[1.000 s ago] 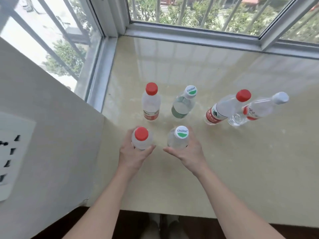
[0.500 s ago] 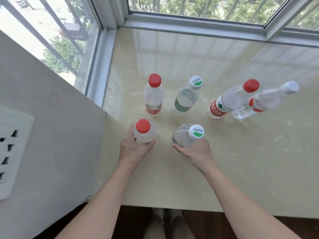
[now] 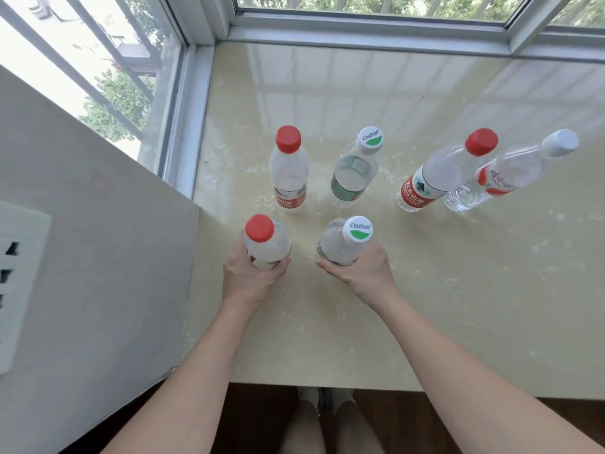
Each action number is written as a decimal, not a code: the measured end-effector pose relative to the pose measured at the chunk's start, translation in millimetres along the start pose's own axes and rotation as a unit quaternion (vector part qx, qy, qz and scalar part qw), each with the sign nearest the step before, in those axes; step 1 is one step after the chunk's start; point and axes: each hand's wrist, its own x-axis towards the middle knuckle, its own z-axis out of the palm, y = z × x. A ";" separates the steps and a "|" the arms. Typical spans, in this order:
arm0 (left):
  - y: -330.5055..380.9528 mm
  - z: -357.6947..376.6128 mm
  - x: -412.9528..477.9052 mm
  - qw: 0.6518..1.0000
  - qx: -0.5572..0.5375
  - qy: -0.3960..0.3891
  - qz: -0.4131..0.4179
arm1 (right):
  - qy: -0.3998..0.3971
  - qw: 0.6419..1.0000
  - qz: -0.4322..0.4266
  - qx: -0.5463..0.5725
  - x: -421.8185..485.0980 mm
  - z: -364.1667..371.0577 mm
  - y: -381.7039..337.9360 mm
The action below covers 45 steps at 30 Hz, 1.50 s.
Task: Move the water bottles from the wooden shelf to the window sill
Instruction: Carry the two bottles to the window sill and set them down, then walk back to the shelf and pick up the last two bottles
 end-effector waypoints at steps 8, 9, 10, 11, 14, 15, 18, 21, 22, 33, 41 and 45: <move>-10.8 -14.7 -13.5 0.998 0.052 -0.024 -0.022 | -0.030 0.999 0.013 -0.022 -6.3 -8.0 6.6; -10.4 -20.1 -17.3 0.995 0.092 -0.026 -0.025 | -0.039 0.998 0.014 -0.047 -8.8 -12.0 6.3; -9.1 -26.2 -21.5 0.990 0.137 -0.028 -0.028 | -0.052 0.995 0.017 -0.080 -11.8 -17.0 5.0; -5.4 -33.0 -26.0 0.982 0.184 -0.032 -0.027 | -0.064 0.990 0.018 -0.121 -14.9 -23.4 2.3; 14.7 -56.9 -41.1 0.952 0.305 -0.030 0.000 | -0.087 0.965 -0.004 -0.247 -26.8 -49.9 -17.3; 24.2 -64.9 -46.0 0.943 0.331 -0.024 0.010 | -0.089 0.955 -0.016 -0.282 -32.1 -60.0 -26.6; 61.0 -84.5 -63.2 0.923 0.382 0.000 0.047 | -0.073 0.931 -0.061 -0.353 -50.6 -90.6 -60.1; 106.9 -102.5 -81.5 0.904 0.416 0.022 0.099 | -0.031 0.918 -0.121 -0.377 -69.0 -118.1 -98.0; 122.7 -108.4 -86.9 0.901 0.417 0.032 0.113 | -0.015 0.912 -0.141 -0.384 -74.6 -126.3 -110.4; 301.0 -151.5 -118.9 0.841 0.440 0.127 0.288 | 0.148 0.828 -0.340 -0.420 -108.1 -197.2 -271.5; 373.4 -159.7 -137.8 0.798 0.436 0.164 0.382 | 0.193 0.822 -0.356 -0.401 -131.0 -233.7 -313.1; 389.7 -146.1 -145.1 0.791 0.436 0.147 0.403 | 0.208 0.821 -0.342 -0.407 -138.5 -250.9 -308.9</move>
